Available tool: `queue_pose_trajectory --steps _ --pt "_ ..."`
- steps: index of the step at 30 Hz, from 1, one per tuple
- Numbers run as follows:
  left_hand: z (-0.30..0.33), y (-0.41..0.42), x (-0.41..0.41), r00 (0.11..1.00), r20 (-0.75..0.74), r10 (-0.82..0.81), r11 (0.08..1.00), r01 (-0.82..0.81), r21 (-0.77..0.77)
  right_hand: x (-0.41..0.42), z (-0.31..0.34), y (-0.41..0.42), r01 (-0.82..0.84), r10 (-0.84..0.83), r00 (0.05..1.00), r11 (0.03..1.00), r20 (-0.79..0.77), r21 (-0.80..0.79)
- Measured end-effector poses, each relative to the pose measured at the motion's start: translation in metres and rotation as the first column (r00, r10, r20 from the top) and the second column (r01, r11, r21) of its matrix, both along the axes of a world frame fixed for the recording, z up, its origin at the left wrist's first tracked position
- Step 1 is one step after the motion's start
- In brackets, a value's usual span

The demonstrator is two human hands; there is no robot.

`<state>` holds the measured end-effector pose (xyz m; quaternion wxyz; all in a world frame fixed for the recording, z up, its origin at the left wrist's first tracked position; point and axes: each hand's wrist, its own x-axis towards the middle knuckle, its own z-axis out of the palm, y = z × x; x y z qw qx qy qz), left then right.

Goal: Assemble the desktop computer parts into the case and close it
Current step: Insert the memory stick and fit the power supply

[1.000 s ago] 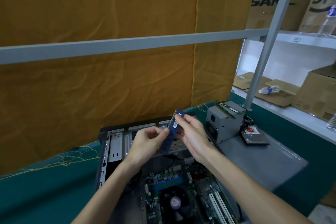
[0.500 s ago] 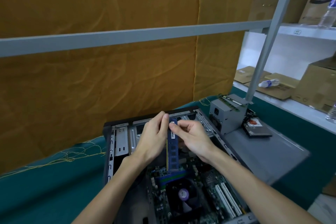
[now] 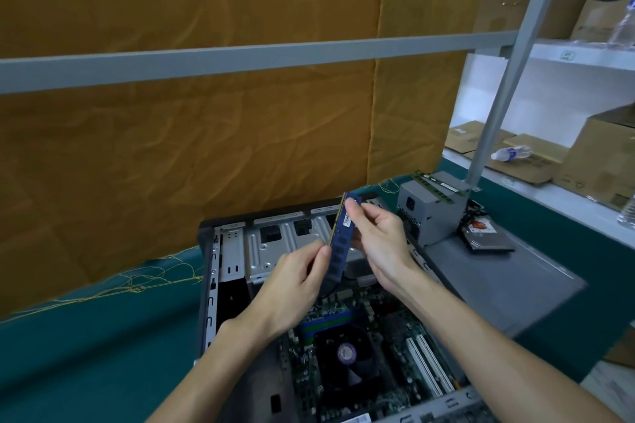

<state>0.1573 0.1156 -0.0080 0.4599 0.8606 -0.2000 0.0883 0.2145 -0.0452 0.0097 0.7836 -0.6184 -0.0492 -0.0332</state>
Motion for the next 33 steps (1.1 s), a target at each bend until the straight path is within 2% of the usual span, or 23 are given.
queue_pose_trajectory --steps 2,5,7,9,11,14,17,18,19,23,27,29,33 --pt "-0.004 0.007 -0.012 0.999 -0.022 -0.038 0.997 0.039 0.060 0.000 0.001 0.001 0.005 -0.005 1.000 1.000 -0.009 0.027" --pt "-0.014 0.022 -0.030 0.997 -0.041 -0.060 0.929 0.071 0.363 0.002 0.008 -0.009 -0.040 0.047 0.997 0.992 -0.055 0.122" --pt "-0.019 0.030 -0.034 0.994 -0.111 -0.015 0.913 0.059 0.404 -0.002 0.010 -0.017 -0.229 0.233 0.971 0.971 -0.058 0.068" --pt "-0.021 0.037 -0.033 0.977 -0.211 0.040 0.896 0.058 0.441 -0.008 0.007 -0.018 -0.461 0.454 0.887 0.881 -0.081 -0.111" --pt "-0.023 0.041 -0.032 0.951 -0.296 0.084 0.846 0.089 0.526 -0.013 0.002 -0.014 -0.603 0.594 0.791 0.716 -0.145 -0.352" --pt "-0.027 0.043 -0.029 0.926 -0.349 0.141 0.788 0.108 0.606 -0.015 -0.010 -0.009 -0.638 0.660 0.698 0.399 -0.277 -0.659" --pt "-0.030 0.044 -0.026 0.896 -0.407 0.177 0.758 0.139 0.637 -0.013 -0.023 -0.005 -0.548 0.608 0.674 0.032 -0.419 -0.836" --pt "-0.029 0.045 -0.026 0.886 -0.426 0.185 0.744 0.157 0.650 -0.011 -0.026 -0.003 -0.511 0.579 0.686 -0.049 -0.441 -0.858" --pt "-0.028 0.045 -0.026 0.882 -0.432 0.190 0.731 0.167 0.662 -0.008 -0.029 0.000 -0.489 0.555 0.699 -0.090 -0.452 -0.868" --pt "-0.028 0.042 -0.027 0.912 -0.347 0.218 0.654 0.127 0.746 0.000 -0.038 0.012 -0.427 0.534 0.719 -0.166 -0.446 -0.889" --pt "-0.034 0.041 -0.033 0.832 -0.500 0.241 0.526 0.321 0.788 -0.002 -0.055 0.018 -0.392 0.527 0.714 -0.246 -0.462 -0.886" --pt "-0.034 0.040 -0.034 0.801 -0.548 0.243 0.523 0.368 0.769 -0.001 -0.060 0.018 -0.405 0.522 0.714 -0.236 -0.466 -0.884" --pt "-0.030 0.037 -0.036 0.813 -0.528 0.244 0.514 0.354 0.782 0.002 -0.063 0.018 -0.403 0.536 0.712 -0.219 -0.454 -0.889"
